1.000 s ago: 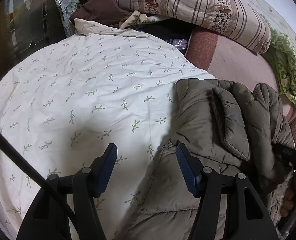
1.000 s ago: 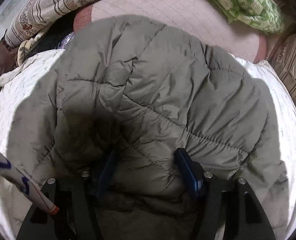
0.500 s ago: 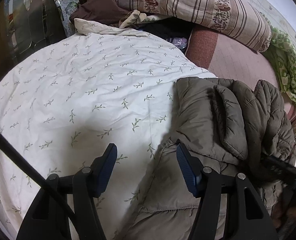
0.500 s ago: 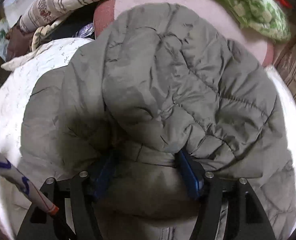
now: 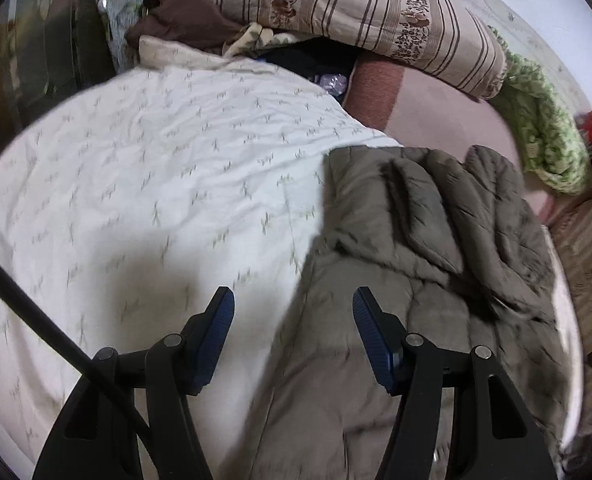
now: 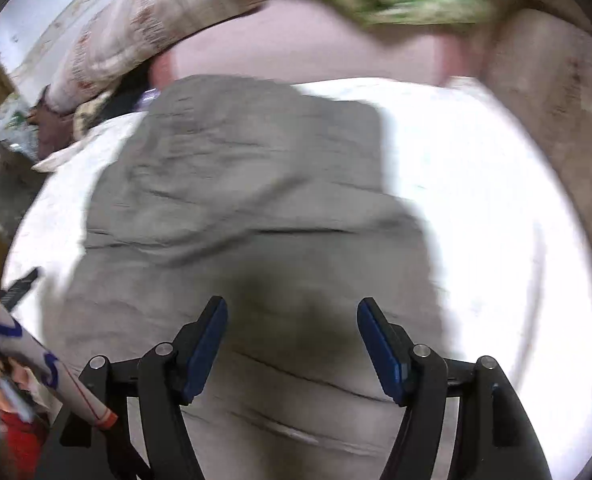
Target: Fold large clothes
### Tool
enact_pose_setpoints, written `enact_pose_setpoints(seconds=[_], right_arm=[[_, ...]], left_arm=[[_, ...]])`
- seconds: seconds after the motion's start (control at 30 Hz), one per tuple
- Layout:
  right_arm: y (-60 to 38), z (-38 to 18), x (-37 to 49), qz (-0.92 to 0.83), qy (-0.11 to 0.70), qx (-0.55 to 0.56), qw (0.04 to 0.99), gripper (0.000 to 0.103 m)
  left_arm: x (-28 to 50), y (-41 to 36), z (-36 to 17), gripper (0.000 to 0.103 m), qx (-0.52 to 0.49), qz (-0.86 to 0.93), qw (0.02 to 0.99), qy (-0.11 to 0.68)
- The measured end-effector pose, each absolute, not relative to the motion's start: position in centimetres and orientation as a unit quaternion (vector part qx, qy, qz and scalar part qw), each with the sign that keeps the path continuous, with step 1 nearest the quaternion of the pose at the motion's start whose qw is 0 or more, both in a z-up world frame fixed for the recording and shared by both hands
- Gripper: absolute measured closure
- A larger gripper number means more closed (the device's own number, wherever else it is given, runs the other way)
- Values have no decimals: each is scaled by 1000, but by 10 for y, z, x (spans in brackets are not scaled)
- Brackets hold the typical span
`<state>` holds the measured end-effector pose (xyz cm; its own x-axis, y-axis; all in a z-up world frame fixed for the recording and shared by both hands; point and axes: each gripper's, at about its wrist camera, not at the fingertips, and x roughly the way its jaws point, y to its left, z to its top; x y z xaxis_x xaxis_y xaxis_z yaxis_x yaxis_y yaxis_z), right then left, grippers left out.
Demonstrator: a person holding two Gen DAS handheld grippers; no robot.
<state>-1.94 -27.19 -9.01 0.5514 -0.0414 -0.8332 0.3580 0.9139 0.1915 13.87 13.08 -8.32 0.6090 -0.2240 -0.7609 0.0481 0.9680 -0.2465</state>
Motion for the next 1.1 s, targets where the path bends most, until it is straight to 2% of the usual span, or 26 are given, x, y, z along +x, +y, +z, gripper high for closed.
enact_pose_setpoints(seconds=[0.2, 0.33, 0.47, 0.67, 0.87, 1.1], right_arm=[[-345, -137, -78, -143, 465, 260, 834, 29], [-369, -172, -99, -137, 460, 325, 815, 29], [-373, -203, -104, -76, 455, 404, 790, 29], [-358, -207, -116, -22, 454, 412, 790, 29], [-340, -209, -135, 13, 451, 417, 789, 29], [-335, -212, -165, 51, 429, 475, 767, 29]], left_arm=[[105, 163, -109, 42, -160, -102, 854, 484], [90, 173, -129, 42, -184, -131, 828, 514], [84, 173, -161, 42, -253, -196, 766, 557], [54, 185, -169, 42, -317, -222, 739, 552], [15, 180, -169, 42, -292, -222, 748, 553], [-14, 166, -174, 42, -279, -247, 746, 551]])
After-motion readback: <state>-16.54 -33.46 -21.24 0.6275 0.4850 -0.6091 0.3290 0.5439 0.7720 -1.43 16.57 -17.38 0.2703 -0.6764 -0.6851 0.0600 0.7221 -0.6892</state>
